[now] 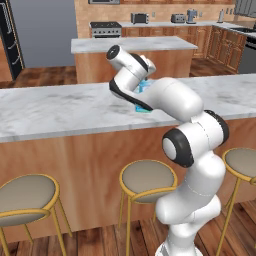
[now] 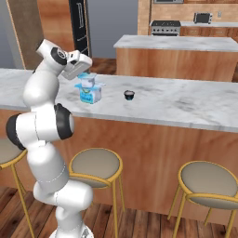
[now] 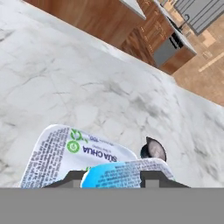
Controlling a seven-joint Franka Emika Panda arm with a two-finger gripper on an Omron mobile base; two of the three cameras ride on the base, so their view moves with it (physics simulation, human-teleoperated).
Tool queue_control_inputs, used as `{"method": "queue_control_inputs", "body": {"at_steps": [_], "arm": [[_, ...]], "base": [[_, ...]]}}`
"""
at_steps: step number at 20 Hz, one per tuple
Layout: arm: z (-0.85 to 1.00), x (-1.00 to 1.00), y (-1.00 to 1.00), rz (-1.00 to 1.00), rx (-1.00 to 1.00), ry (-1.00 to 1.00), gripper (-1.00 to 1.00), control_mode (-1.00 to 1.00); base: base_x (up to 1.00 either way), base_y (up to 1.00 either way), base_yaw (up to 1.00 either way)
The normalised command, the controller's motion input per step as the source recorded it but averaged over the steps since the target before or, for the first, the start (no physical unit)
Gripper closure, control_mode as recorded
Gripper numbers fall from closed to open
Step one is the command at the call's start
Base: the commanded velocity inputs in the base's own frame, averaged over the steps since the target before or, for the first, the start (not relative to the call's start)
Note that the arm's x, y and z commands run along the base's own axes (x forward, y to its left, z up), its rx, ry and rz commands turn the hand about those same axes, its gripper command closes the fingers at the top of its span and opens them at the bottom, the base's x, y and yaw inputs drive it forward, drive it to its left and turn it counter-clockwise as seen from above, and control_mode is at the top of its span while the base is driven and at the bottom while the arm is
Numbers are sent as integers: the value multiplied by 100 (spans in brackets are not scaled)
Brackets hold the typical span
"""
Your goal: Stack the yogurt containers by placing the smaller containers on top of the larger containers.
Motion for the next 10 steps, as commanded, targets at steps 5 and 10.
{"method": "queue_control_inputs", "body": {"at_steps": [5,10], "arm": [[-6,5,0,-3,0,-1,100,-100],[-2,0,0,-3,0,0,100,-100]], "base": [[0,0,0],[0,0,0]]}}
